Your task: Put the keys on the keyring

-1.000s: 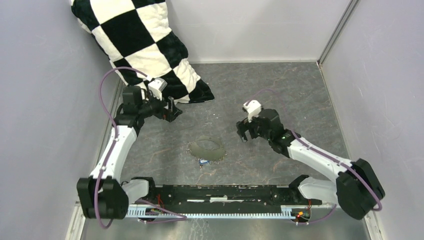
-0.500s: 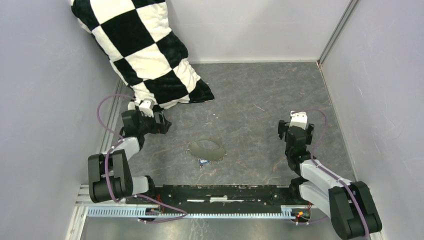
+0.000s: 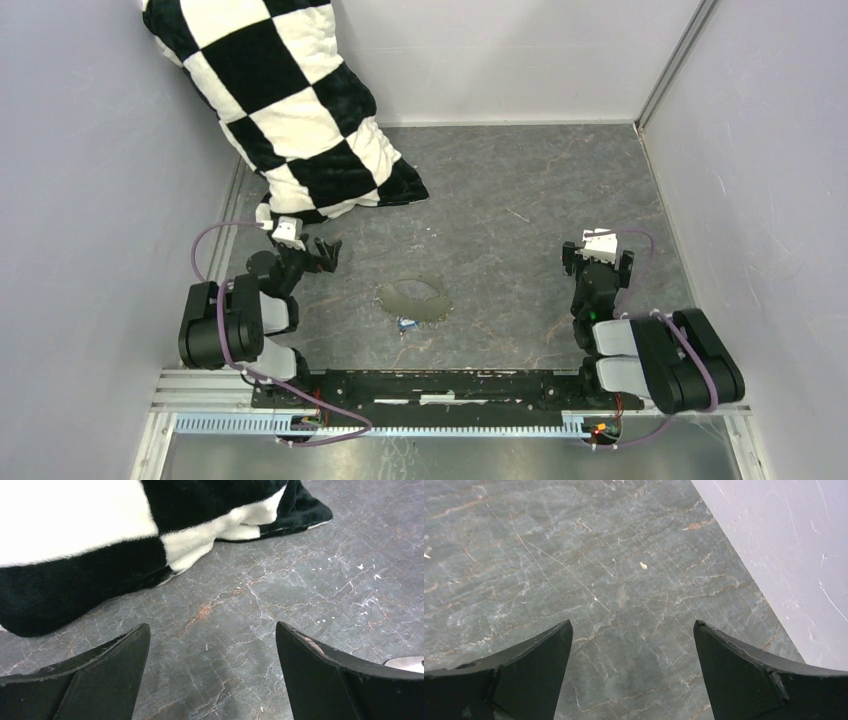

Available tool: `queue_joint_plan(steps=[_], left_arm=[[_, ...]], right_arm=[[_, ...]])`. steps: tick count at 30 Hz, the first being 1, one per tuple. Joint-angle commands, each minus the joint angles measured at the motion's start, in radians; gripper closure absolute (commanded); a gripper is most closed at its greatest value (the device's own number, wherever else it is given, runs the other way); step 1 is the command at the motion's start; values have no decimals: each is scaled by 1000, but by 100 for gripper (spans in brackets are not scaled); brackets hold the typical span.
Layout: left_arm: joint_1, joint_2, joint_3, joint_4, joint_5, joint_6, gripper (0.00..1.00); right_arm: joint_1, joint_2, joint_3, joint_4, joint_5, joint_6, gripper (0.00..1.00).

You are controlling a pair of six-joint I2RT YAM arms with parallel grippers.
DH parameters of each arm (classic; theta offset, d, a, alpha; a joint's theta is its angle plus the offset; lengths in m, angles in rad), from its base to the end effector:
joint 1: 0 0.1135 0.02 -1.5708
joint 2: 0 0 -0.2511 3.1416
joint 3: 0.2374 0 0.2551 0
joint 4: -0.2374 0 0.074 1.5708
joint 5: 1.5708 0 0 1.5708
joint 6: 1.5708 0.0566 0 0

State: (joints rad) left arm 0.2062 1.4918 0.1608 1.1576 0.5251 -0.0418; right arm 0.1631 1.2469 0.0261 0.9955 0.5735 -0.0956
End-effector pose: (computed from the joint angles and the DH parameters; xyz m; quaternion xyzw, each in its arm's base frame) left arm 0.2392 0.0211 0.1160 0.0742 0.7544 -0.1471 0.6354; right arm 0.2023 0.0022 0.1120 0.0780 0.7666 -0.2009 0.6048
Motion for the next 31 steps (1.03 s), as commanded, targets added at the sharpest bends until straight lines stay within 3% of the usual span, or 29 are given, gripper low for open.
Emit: queue_joint_plan(steps=[1, 3, 5, 6, 9, 12, 31], left_arm=[[-6, 8, -49, 275, -52, -46, 0], [-23, 41, -102, 394, -140, -47, 0], [-53, 121, -111, 503, -195, -51, 0], [-61, 128, -95, 512, -196, -46, 0], [-90, 48, 43, 92, -237, 11, 0], [-143, 42, 60, 55, -301, 34, 0], [-153, 48, 53, 88, -312, 36, 0]], right_arm=[[-6, 108, -110, 395, -71, -58, 2], [5, 152, -145, 525, -101, -96, 2], [0, 126, -103, 392, -109, -77, 2], [-8, 134, -108, 417, -121, -77, 2], [-19, 131, -100, 395, -139, -68, 2], [-32, 129, -101, 389, -157, -62, 2], [-33, 125, -107, 402, -155, -66, 2]])
